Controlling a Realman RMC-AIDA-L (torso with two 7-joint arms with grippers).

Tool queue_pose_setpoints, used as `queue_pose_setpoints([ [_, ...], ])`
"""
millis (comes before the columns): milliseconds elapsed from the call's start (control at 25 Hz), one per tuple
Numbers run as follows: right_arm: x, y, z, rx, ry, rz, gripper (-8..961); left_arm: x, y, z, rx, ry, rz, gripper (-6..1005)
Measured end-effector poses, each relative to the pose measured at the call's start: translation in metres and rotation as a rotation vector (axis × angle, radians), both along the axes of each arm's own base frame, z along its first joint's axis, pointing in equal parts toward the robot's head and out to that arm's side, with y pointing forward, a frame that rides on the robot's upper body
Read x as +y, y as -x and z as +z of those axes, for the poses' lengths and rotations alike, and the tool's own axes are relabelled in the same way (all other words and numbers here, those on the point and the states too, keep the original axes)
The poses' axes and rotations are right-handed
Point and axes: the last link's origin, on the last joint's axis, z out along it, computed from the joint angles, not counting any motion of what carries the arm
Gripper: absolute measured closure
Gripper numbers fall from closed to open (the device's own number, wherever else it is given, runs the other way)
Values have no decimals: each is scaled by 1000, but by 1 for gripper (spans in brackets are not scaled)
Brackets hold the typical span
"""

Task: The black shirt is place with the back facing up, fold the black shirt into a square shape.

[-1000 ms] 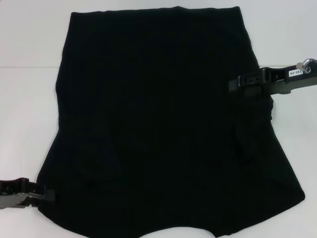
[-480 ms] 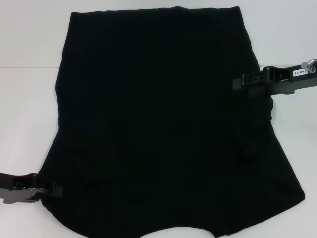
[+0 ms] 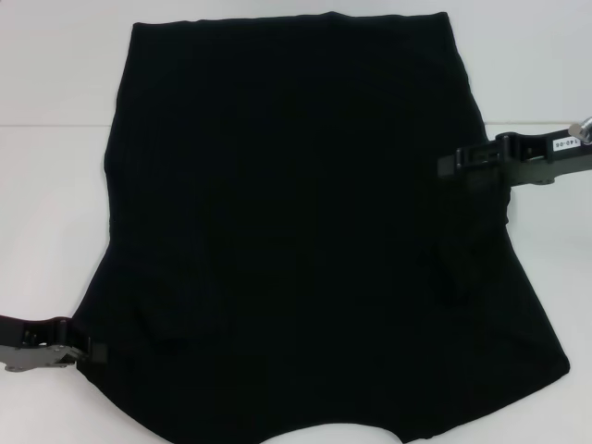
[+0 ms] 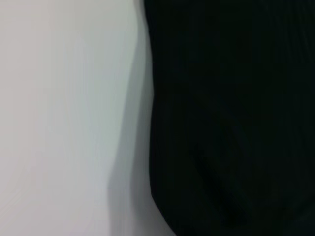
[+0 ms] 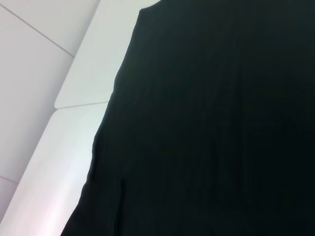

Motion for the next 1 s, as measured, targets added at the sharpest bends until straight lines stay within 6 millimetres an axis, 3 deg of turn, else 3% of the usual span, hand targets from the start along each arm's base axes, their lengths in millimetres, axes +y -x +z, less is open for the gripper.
queue_pose_setpoints([
  [160,-6,-4,3,-10,36,12,254,1,-4,1,-22,-4,-50,950],
  [520,-53,-39,18,-48,227,-52,258,13,-15,5,-69,-50,-119,950],
  [1000,-83,-74,12,-106,299,-149,262,25,-22,4,-64,-62,-134,949],
])
